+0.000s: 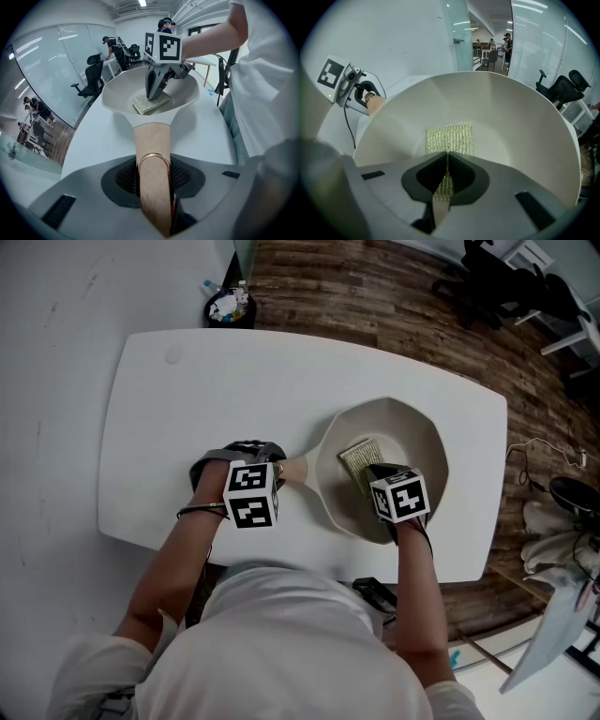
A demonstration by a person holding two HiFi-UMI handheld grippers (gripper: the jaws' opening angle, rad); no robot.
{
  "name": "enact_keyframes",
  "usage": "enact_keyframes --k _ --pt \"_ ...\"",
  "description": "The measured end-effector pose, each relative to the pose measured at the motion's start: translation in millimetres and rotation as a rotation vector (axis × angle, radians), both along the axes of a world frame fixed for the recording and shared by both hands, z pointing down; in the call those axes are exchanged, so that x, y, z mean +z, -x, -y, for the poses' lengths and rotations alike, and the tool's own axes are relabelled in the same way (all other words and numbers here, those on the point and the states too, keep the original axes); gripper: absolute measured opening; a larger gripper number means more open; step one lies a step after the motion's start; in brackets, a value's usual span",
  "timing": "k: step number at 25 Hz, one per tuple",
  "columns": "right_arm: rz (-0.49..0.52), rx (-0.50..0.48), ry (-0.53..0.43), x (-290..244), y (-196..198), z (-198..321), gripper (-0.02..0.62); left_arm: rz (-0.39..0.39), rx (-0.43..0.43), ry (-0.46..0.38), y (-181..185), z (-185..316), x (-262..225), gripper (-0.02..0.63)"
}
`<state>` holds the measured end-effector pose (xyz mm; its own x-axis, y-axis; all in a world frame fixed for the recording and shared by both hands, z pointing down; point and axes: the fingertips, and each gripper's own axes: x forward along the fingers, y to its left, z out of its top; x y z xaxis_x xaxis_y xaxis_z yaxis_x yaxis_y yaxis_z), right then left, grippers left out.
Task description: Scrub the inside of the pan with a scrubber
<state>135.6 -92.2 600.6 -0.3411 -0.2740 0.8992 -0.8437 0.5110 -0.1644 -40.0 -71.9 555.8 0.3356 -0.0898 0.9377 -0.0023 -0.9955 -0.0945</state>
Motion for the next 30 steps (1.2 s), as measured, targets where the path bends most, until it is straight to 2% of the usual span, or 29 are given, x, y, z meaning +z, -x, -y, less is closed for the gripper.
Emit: enact_keyframes --k 7,30 --pt "-0.01 -0.009 -0.021 2 3 7 0.028 0.003 0.001 0.001 0 0 1 0.14" --pt "-0.042 0.097 -0.037 4 -15 37 0.026 0.01 0.015 0.004 1 -1 2 0.14"
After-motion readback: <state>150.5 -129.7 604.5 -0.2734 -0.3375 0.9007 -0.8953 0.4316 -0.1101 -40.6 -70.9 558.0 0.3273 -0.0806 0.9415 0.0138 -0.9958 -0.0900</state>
